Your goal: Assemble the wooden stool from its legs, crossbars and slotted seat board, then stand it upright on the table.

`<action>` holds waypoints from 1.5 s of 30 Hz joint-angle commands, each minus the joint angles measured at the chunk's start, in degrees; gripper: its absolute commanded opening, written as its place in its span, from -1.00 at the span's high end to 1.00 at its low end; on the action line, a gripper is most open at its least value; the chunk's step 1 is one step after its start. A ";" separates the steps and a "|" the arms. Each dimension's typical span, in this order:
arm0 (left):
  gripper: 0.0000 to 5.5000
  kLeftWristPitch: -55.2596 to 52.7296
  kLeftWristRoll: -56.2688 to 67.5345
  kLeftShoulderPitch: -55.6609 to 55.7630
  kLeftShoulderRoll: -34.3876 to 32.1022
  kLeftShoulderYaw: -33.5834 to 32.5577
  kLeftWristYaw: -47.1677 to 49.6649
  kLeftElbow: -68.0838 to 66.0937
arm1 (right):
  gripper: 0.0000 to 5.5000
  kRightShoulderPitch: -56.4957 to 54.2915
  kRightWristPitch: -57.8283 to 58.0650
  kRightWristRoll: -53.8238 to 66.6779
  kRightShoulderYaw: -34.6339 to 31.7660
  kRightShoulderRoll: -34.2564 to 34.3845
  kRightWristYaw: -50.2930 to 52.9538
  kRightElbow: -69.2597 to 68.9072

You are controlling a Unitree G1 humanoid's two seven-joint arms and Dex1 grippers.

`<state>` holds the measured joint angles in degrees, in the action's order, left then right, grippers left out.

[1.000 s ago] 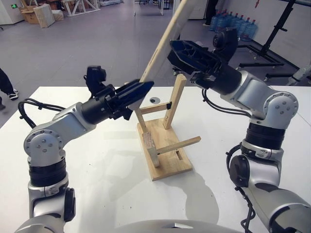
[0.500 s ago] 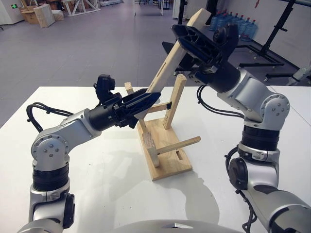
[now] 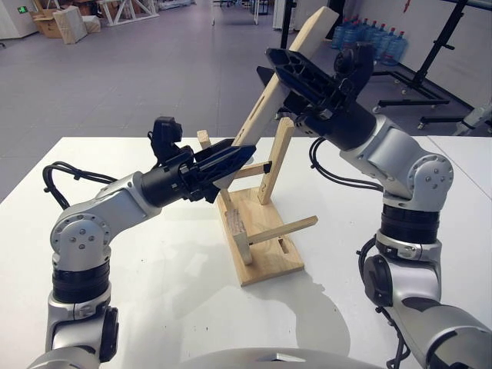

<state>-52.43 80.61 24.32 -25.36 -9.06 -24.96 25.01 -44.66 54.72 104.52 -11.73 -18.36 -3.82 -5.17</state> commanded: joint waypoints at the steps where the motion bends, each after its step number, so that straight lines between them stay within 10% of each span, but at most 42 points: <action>1: 0.26 0.67 -0.98 -0.51 -0.54 0.45 0.14 0.21 | 0.18 0.60 -0.11 0.95 0.60 -0.78 0.03 -0.96; 8: 0.26 0.90 -1.60 -0.87 -0.94 0.77 0.51 1.48 | 0.20 2.79 -0.60 -4.17 0.78 -3.31 -2.15 -3.36; 16: -0.22 2.49 -2.23 0.37 -0.51 -0.57 4.14 -0.36 | 0.23 4.51 -3.25 -15.06 -0.05 -4.87 -8.00 -4.10; 27: -0.23 0.08 6.51 -18.80 -15.21 -22.13 6.93 -1.41 | 0.23 15.36 -8.95 -34.12 -13.37 -26.74 -36.81 -3.40; 35: -0.23 16.52 -37.60 -41.53 -17.33 5.89 -10.69 0.32 | 0.23 29.15 -20.36 -51.50 -10.46 -27.27 -50.62 2.49; 45: -0.23 22.03 -48.39 -42.42 -10.21 16.67 -12.01 2.01 | 0.23 29.88 -19.45 -50.25 -6.88 -19.38 -49.71 -3.56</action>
<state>-30.85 33.17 -17.14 -36.06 6.20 -36.04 26.01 -14.60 34.58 53.06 -17.78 -37.93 -53.38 -7.53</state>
